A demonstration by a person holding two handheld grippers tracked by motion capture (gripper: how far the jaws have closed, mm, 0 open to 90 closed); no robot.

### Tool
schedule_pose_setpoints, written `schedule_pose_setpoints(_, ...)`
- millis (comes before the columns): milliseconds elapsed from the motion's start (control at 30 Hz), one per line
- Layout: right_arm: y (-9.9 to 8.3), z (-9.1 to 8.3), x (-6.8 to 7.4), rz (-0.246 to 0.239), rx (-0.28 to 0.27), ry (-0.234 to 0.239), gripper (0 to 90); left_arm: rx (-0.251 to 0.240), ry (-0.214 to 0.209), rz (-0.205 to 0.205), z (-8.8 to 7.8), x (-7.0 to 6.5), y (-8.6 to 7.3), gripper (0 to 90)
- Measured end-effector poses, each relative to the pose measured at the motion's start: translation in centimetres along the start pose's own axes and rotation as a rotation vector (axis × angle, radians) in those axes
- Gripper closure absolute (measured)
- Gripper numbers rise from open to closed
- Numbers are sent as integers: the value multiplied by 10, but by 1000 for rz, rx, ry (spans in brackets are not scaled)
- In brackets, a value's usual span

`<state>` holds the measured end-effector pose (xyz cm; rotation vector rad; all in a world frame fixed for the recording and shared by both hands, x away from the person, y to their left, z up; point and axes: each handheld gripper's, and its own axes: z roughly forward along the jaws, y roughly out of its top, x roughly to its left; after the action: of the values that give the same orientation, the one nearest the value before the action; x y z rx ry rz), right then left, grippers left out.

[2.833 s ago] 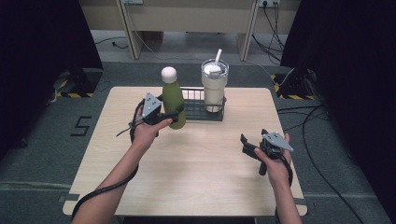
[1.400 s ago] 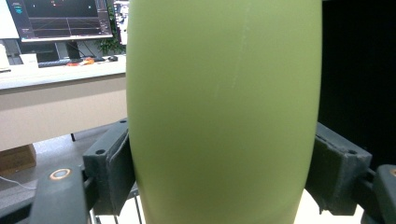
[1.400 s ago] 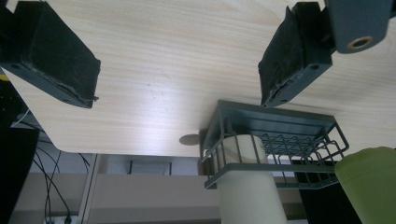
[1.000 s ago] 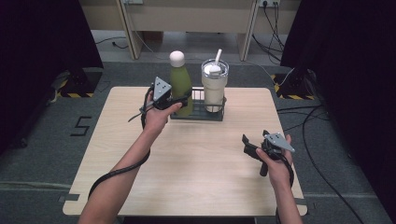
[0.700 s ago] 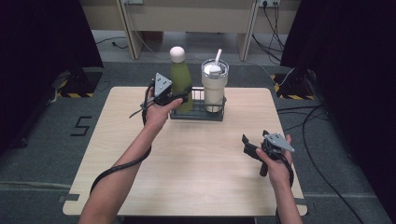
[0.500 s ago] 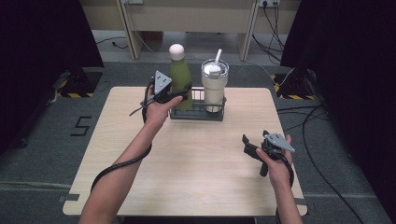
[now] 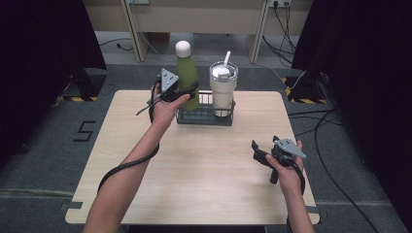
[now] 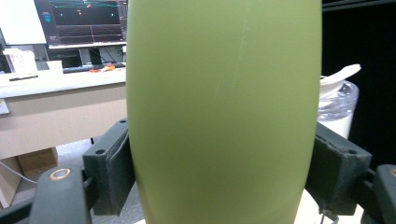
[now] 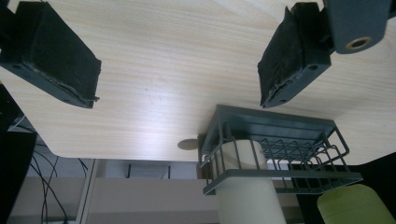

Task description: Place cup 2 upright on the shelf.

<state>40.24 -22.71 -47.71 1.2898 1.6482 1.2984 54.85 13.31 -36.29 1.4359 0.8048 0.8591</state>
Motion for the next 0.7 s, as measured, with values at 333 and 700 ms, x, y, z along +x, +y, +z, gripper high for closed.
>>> schedule_pose_setpoints(333,0,0,-1,1,-1,2,131,16,21,-1,17,9,-2,206)
schedule_pose_setpoints(700,-2,0,1,3,5,8,132,46,37,-26,32,15,-13,206)
